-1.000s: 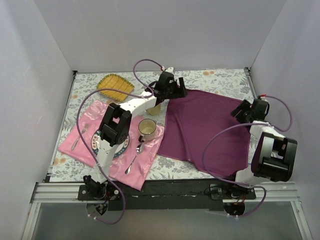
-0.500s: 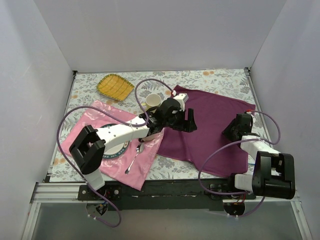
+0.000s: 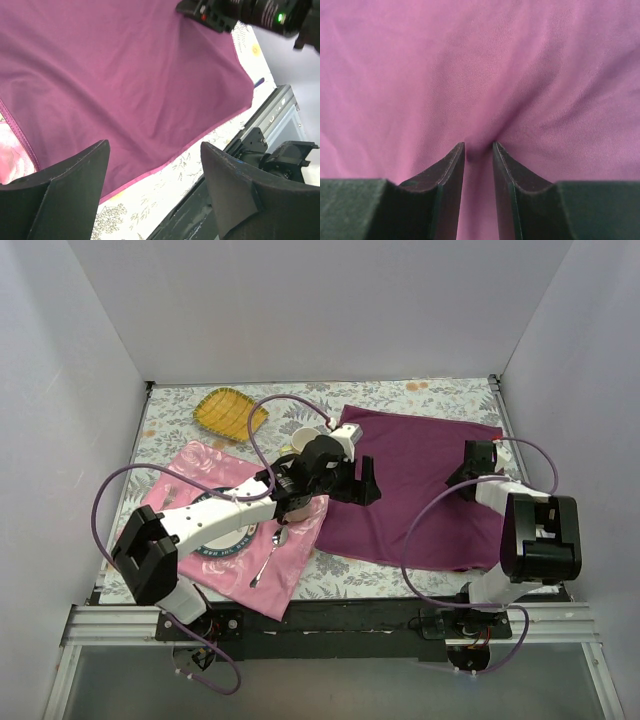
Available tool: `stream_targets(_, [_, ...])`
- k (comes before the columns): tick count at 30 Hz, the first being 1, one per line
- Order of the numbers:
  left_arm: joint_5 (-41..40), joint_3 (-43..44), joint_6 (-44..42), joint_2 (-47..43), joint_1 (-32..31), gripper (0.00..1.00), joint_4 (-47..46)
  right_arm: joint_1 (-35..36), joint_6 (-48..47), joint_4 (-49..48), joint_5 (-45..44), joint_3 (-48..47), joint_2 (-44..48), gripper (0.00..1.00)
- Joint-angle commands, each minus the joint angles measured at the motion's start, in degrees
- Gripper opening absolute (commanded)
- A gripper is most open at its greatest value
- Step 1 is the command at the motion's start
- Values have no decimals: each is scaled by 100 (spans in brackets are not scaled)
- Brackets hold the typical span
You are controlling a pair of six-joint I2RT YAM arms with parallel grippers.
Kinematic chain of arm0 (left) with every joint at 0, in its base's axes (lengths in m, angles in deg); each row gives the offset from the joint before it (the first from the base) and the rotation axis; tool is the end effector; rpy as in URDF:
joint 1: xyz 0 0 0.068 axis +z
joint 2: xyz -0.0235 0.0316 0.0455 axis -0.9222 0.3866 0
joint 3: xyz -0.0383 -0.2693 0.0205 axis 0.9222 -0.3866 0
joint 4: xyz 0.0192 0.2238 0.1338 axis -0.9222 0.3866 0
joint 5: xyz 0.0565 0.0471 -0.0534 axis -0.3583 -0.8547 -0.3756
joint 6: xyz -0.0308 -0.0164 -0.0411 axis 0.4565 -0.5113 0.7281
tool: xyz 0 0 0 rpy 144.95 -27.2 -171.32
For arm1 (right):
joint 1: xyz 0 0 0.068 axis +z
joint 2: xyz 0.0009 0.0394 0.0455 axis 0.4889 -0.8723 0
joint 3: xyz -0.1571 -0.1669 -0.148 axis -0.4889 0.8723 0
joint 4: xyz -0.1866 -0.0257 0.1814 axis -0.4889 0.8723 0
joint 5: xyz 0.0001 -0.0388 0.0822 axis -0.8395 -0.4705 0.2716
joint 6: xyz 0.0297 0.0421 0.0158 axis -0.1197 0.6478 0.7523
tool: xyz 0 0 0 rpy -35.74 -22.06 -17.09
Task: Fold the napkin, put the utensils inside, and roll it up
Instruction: Flatten the napkin out
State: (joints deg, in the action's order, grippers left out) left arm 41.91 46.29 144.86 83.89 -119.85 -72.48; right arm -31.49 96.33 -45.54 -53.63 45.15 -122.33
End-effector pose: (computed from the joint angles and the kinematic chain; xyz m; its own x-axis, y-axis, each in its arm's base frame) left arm 0.2140 -0.2835 0.2931 -0.8891 -0.3792 -0.2562 -0.0262 0.6011 -0.7988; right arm 0.2948 -0.0206 0.1582 -0.4601 0.6025 -0.6521 0.6159 0.7456 0.2544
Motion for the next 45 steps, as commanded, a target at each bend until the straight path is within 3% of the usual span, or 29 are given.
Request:
stream_targets(1, [-87, 270, -118, 279, 22, 73, 68, -33, -313, 715, -341, -572, -721, 38])
stream_targets(9, [-166, 780, -39, 1106, 66, 73, 41, -95, -953, 1032, -342, -1593, -1382, 40])
stream_targets(18, [-122, 912, 93, 1687, 74, 72, -99, -24, -1490, 1067, -68, -593, 42, 63])
stream_targets(24, [-289, 1061, 58, 1521, 83, 72, 23, -243, -1315, 927, -34, -179, 8, 61])
stream_targets(34, [-764, 1062, 75, 616, 224, 73, 155, -894, -1543, 1155, -166, -451, -512, 59])
stream_targets(40, [-1035, 1097, 110, 211, 373, 77, 331, -8, -1667, 1277, -199, -477, -29, 68])
stream_targets(44, [-1168, 1079, 119, -123, 470, 79, 428, 1228, -1552, 1743, -674, -434, 665, 71])
stream_targets(45, [-1168, 1062, 119, -263, 522, 79, 454, 1467, -1552, 1883, -727, -547, 797, 91])
